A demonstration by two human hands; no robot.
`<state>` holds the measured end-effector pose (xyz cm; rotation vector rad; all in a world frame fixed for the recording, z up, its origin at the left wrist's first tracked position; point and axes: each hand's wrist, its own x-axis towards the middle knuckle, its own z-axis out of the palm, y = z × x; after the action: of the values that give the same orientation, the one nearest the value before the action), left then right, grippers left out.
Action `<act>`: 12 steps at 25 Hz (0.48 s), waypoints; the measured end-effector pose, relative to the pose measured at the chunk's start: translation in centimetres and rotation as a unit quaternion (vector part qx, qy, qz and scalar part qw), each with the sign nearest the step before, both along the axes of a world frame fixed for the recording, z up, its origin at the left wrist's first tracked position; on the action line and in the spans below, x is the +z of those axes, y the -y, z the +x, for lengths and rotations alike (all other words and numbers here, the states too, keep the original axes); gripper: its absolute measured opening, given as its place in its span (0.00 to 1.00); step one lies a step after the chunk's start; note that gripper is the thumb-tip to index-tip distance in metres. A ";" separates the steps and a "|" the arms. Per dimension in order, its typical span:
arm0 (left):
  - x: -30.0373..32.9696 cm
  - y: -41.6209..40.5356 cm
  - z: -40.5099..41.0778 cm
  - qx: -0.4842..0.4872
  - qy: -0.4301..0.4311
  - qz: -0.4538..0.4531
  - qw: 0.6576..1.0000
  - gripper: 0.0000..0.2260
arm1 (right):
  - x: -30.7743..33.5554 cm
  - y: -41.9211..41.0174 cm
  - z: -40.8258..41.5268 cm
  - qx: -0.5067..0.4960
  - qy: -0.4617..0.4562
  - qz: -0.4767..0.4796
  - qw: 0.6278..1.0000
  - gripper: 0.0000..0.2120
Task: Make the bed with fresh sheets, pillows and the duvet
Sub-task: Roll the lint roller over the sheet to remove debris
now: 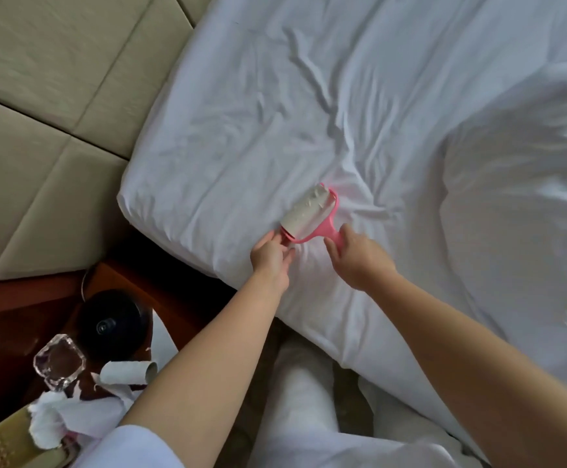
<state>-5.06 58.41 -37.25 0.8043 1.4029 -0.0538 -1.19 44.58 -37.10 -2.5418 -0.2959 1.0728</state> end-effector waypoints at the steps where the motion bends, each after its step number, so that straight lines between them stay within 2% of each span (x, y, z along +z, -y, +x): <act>1: -0.1 -1.1 0.5 0.007 0.004 -0.006 1.000 0.31 | -0.1 -1.1 0.7 -0.001 -0.004 -0.001 1.000 0.14; 6: -1.8 -6.8 3.2 0.001 0.025 0.029 0.999 0.28 | -0.8 -7.7 4.4 0.005 0.005 0.008 1.000 0.14; 9: -2.9 -10.8 4.2 -0.074 0.038 0.120 0.989 0.27 | -1.0 -12.0 6.8 0.019 0.012 0.015 1.000 0.16; 11: -3.9 -13.0 3.8 -0.183 0.007 0.241 0.953 0.26 | -1.3 -14.5 8.1 0.022 0.019 0.022 0.999 0.18; 12: -4.5 -13.8 3.3 -0.252 -0.017 0.311 0.916 0.25 | -1.4 -15.4 8.5 0.021 0.022 0.027 0.999 0.18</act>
<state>-1.81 72.23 -41.73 1.6945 1.2155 -0.0176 7.32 59.97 -38.54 -2.5252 -0.3858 1.0106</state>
